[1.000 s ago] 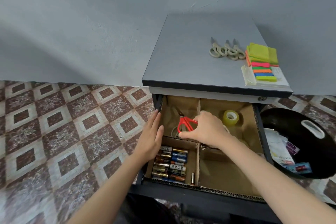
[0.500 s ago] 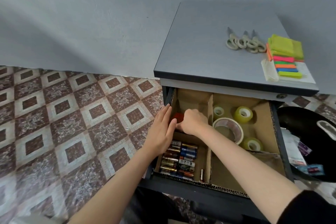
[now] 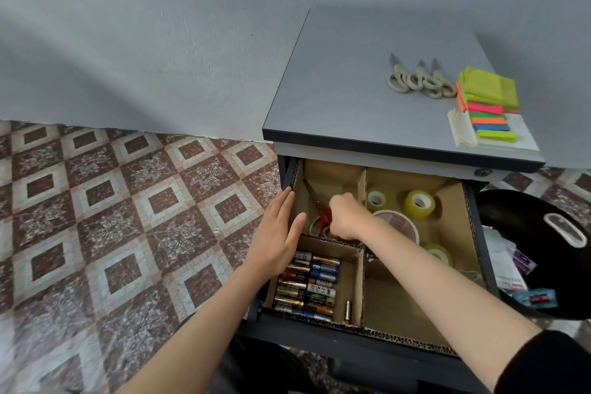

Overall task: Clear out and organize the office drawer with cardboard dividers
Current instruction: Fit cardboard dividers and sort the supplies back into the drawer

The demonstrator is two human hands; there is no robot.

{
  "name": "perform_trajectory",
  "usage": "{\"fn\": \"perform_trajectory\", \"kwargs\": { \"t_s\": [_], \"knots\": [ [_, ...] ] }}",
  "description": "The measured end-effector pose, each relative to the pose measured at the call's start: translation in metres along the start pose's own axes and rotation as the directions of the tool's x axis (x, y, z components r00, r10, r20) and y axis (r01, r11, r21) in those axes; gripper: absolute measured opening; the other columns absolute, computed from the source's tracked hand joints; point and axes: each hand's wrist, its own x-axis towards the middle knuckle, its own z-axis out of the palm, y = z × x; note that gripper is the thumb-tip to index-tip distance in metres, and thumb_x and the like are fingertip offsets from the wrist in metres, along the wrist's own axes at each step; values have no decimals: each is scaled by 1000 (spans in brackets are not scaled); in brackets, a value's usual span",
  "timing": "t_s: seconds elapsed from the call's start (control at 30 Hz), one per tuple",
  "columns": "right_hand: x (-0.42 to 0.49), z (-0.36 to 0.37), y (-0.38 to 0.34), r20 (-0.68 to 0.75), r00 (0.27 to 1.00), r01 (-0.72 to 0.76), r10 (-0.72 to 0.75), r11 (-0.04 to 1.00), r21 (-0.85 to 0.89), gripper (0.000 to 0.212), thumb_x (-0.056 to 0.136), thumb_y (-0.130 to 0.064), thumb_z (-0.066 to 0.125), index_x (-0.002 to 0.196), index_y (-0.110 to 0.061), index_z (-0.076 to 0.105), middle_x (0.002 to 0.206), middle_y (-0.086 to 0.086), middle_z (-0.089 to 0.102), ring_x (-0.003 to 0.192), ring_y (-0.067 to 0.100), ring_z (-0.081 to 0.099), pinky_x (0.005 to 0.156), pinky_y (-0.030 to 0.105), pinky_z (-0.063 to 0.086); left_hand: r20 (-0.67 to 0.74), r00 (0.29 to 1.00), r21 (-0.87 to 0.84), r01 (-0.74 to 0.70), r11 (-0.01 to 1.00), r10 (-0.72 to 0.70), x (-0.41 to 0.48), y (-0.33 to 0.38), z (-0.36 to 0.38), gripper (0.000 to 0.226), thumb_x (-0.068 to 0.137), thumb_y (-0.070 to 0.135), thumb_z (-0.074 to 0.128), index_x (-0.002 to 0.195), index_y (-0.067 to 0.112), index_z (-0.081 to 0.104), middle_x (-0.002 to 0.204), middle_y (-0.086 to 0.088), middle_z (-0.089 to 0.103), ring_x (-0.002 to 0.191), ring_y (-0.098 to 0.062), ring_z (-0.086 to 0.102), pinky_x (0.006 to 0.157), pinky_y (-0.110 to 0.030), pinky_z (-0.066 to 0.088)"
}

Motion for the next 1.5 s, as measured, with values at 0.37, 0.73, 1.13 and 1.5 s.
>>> {"fn": "perform_trajectory", "kwargs": {
  "t_s": [0.37, 0.73, 1.13, 1.5],
  "knots": [
    [-19, -40, 32, -343, 939, 117, -27, 962, 245, 17, 90, -3, 53, 87, -10, 69, 93, 4, 65, 86, 13, 56, 79, 23, 47, 8, 1000, 145, 3, 989, -4, 2, 1, -3, 69, 92, 56, 23, 147, 15, 25, 154, 1, 22, 142, -14, 16, 116, -32, 15],
    [-56, -125, 95, -544, 838, 181, 30, 927, 330, 10, 86, -6, 60, 80, -11, 67, 72, -3, 61, 65, 4, 52, 59, 15, 38, -343, 903, 235, -183, 955, 258, 76, 96, -28, 24, 88, 21, 61, 108, 9, 64, 109, -5, 62, 108, -23, 51, 88, -27, 31],
    [-41, -152, 147, -658, 750, 205, 66, 923, 325, 11, 84, -4, 60, 79, 1, 69, 79, 11, 68, 73, 18, 57, 64, 21, 42, 18, 959, 351, -270, 897, 281, 180, 174, 0, 49, 95, 36, 46, 141, 21, 37, 145, -5, 35, 131, -23, 33, 107, -36, 29],
    [-43, -156, 167, -713, 701, 290, 4, 912, 291, 11, 84, -7, 63, 75, -6, 70, 70, -4, 63, 63, 2, 52, 62, 9, 39, 221, 948, 541, -313, 780, 227, 227, 205, 39, 56, 93, 58, 33, 143, 34, 27, 154, -6, 11, 140, -29, 12, 109, -47, 20]
  ]
}}
